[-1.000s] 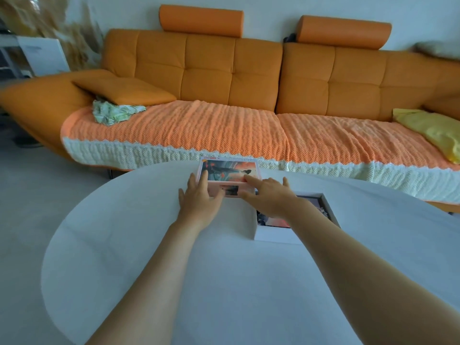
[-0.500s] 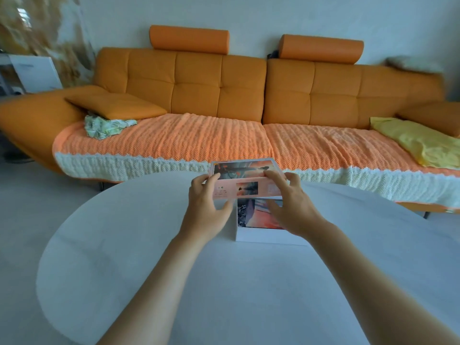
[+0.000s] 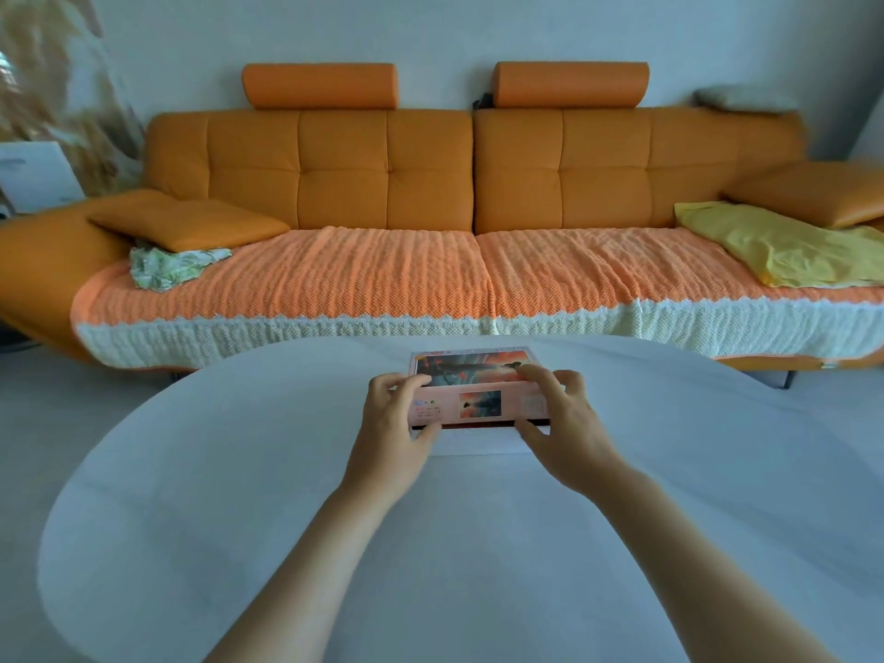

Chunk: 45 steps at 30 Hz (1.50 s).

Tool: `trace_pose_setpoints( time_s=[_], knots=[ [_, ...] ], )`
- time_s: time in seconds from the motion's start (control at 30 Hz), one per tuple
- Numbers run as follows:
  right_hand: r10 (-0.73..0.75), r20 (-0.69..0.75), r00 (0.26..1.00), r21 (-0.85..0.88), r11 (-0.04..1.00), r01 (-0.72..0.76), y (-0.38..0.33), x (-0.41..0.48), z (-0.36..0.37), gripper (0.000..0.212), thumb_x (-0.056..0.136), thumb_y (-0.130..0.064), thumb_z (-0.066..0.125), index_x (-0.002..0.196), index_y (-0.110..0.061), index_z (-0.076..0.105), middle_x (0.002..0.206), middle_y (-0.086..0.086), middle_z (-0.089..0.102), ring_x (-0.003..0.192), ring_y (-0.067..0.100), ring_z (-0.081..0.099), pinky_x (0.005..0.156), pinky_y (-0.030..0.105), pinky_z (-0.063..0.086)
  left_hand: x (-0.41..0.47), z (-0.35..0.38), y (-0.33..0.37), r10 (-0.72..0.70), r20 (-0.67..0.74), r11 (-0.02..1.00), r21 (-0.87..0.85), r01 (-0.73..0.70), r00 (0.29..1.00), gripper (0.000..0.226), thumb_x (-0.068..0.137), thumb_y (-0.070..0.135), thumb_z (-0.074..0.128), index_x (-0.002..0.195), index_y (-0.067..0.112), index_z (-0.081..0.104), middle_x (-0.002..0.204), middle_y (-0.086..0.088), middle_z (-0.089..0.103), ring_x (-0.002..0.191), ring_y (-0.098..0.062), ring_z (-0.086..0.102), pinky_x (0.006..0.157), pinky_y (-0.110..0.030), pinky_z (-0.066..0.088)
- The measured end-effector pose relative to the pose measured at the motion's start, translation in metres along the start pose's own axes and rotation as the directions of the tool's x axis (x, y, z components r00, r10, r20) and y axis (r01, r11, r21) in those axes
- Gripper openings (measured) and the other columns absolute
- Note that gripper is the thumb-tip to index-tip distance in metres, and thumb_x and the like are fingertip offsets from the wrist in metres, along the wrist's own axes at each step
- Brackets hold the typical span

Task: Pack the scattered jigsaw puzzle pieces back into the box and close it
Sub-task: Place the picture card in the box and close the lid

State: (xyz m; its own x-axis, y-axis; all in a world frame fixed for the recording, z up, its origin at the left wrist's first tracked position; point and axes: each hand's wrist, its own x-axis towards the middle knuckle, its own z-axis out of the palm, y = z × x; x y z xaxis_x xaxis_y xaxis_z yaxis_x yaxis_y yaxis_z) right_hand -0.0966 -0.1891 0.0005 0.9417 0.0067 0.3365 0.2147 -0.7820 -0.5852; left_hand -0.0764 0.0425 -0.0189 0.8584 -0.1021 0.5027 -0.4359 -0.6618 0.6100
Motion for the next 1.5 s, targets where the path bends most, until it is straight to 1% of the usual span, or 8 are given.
trace_pose_setpoints(
  time_s=[0.13,0.3,0.77,1.1,1.2,1.27,1.37,1.5],
  knots=[
    [0.018,-0.002,1.000,0.032,0.999,-0.018,0.007,0.000,0.000,0.059,0.087,-0.026,0.066,0.136,-0.041,0.037,0.121,-0.001,0.035,0.098,0.020,0.054,0.089,0.033,0.052,-0.002,-0.002,0.000,0.015,0.005,1.000,0.026,-0.015,1.000,0.059,0.080,0.018,0.076,0.133,0.024,0.050,0.122,0.003,0.038,0.112,-0.005,0.044,0.093,-0.018,0.040],
    [0.027,0.026,0.999,0.050,0.998,-0.028,0.008,0.000,0.002,0.057,0.089,-0.022,0.065,0.137,-0.038,0.039,0.131,-0.002,0.046,0.098,0.012,0.049,0.087,0.025,0.045,-0.004,0.000,0.001,-0.042,0.070,0.999,0.012,0.042,0.997,0.071,0.083,0.018,0.075,0.145,0.024,0.040,0.144,0.001,0.039,0.128,-0.010,0.043,0.098,-0.014,0.031],
    [-0.026,-0.108,0.994,0.076,0.997,0.035,0.008,-0.010,0.003,0.056,0.080,-0.014,0.075,0.129,-0.026,0.052,0.125,-0.001,0.051,0.098,0.008,0.051,0.087,0.020,0.044,-0.005,0.000,0.002,0.049,-0.045,0.996,0.083,-0.045,0.998,0.061,0.072,0.014,0.084,0.128,0.016,0.059,0.131,-0.001,0.053,0.115,-0.014,0.054,0.092,-0.015,0.038],
    [-0.022,0.006,1.000,0.017,1.000,0.021,0.010,-0.007,-0.003,0.055,0.079,-0.026,0.075,0.126,-0.034,0.048,0.129,0.000,0.045,0.107,0.020,0.055,0.083,0.023,0.047,-0.004,-0.005,0.002,0.011,0.038,0.990,0.140,-0.016,0.999,0.059,0.072,0.028,0.083,0.126,0.019,0.059,0.129,0.001,0.050,0.110,-0.018,0.058,0.086,-0.023,0.046],
    [0.013,0.008,1.000,-0.070,0.997,-0.013,0.002,-0.003,-0.009,0.043,0.081,-0.050,0.063,0.120,-0.042,0.047,0.139,0.001,0.035,0.111,0.028,0.055,0.090,0.037,0.049,0.001,-0.012,0.011,0.010,0.016,0.947,0.320,-0.014,1.000,0.054,0.077,0.059,0.065,0.121,0.030,0.058,0.136,0.003,0.041,0.112,-0.018,0.054,0.077,-0.034,0.052],
    [0.015,-0.015,1.000,-0.132,0.991,-0.017,-0.004,0.006,-0.014,0.039,0.087,-0.056,0.051,0.124,-0.047,0.044,0.150,0.001,0.023,0.121,0.029,0.049,0.102,0.047,0.040,0.016,-0.017,0.018,0.040,-0.026,0.931,0.364,-0.028,0.999,0.049,0.087,0.059,0.045,0.125,0.031,0.057,0.146,0.000,0.034,0.125,-0.021,0.045,0.089,-0.041,0.048],
    [0.013,0.058,0.998,-0.137,0.991,-0.005,-0.008,0.022,-0.016,0.046,0.095,-0.054,0.037,0.140,-0.042,0.035,0.158,-0.001,0.017,0.132,0.023,0.040,0.110,0.045,0.029,0.041,-0.020,0.022,0.051,0.089,0.937,0.341,-0.079,0.995,0.050,0.098,0.047,0.027,0.137,0.027,0.051,0.153,-0.001,0.035,0.139,-0.020,0.031,0.110,-0.044,0.032],
    [0.047,0.191,0.980,-0.140,0.990,-0.020,-0.005,0.031,-0.011,0.051,0.098,-0.049,0.033,0.146,-0.032,0.030,0.154,-0.005,0.025,0.135,0.021,0.035,0.107,0.040,0.033,0.047,-0.004,0.012,-0.099,0.375,0.909,0.411,-0.069,0.922,0.050,0.104,0.041,0.022,0.151,0.026,0.030,0.161,0.002,0.017,0.147,-0.015,0.014,0.118,-0.042,0.013]
  ],
)
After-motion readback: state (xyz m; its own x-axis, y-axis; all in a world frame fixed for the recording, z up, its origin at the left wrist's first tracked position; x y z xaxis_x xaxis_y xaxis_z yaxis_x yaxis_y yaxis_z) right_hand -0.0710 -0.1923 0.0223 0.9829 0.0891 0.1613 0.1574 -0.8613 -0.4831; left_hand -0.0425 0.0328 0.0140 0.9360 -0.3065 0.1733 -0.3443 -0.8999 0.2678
